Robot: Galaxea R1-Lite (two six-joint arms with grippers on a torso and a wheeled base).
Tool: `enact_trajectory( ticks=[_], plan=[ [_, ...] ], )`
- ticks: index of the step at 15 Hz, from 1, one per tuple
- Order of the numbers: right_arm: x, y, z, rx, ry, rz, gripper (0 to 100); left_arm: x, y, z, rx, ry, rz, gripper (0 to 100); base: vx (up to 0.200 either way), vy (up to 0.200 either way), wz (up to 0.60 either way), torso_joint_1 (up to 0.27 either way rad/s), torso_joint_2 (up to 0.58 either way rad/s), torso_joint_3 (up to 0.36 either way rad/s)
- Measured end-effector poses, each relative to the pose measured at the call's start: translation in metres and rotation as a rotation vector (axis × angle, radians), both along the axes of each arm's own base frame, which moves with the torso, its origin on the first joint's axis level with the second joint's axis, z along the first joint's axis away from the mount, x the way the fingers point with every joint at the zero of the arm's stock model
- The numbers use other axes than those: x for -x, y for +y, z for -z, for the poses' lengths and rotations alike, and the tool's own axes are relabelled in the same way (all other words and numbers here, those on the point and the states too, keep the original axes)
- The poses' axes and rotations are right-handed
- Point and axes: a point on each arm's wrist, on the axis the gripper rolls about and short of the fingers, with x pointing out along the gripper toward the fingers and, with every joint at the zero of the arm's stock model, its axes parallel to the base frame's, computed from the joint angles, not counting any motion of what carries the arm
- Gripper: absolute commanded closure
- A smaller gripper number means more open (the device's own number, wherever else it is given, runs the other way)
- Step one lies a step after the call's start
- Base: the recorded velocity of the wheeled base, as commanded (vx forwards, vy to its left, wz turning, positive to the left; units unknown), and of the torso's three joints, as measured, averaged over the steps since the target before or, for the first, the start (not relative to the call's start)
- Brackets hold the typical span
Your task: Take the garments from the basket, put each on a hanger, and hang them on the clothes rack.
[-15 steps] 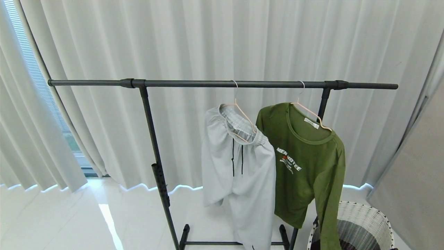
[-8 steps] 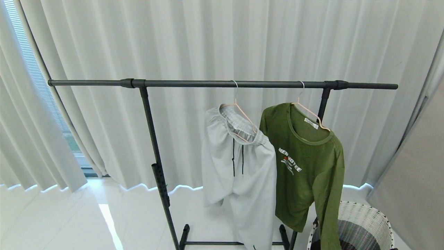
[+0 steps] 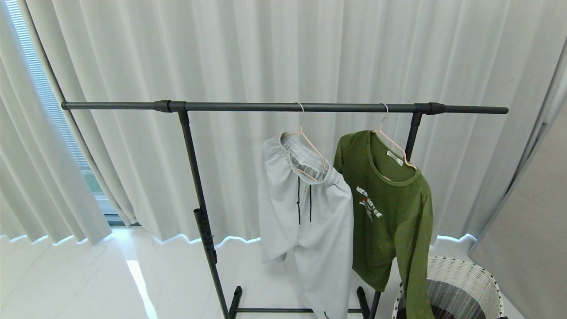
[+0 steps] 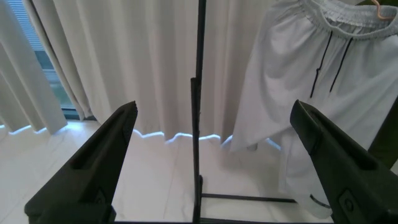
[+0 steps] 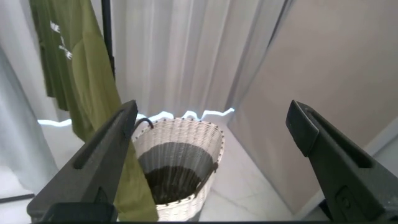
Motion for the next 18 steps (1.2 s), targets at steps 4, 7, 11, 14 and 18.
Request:
enact_trajectory(
  ticks=[4,7,11,14,18],
  plan=[
    [-0.0005,0.0056,0.0006,-0.002,0.005,-0.251,0,0.0002,0.0,0.0002,0.0,-0.003,-0.001,0,0.0,0.0,0.0,0.0,0.0,0.0],
    [-0.0005,0.0069,0.0006,-0.02,0.004,-0.308,0,0.0002,0.0,0.0002,0.0,-0.003,0.0,0,0.0,0.0,0.0,0.0,0.0,0.0],
    [-0.0003,0.0073,0.0006,-0.03,0.004,-0.347,0,0.0002,0.0,0.0002,0.0,-0.003,0.0,0,0.0,0.0,0.0,0.0,0.0,0.0],
    [0.0011,0.0065,0.0008,-0.024,-0.004,-0.434,0,0.0002,0.0,0.0002,0.0,-0.003,-0.001,0,0.0,0.0,0.0,0.0,0.0,0.0],
    [0.0059,0.0021,0.0021,-0.122,-0.073,-0.302,0,0.0002,0.0,0.0002,0.001,-0.003,0.0,0,0.0,0.0,0.0,0.0,0.0,0.0]
  ],
)
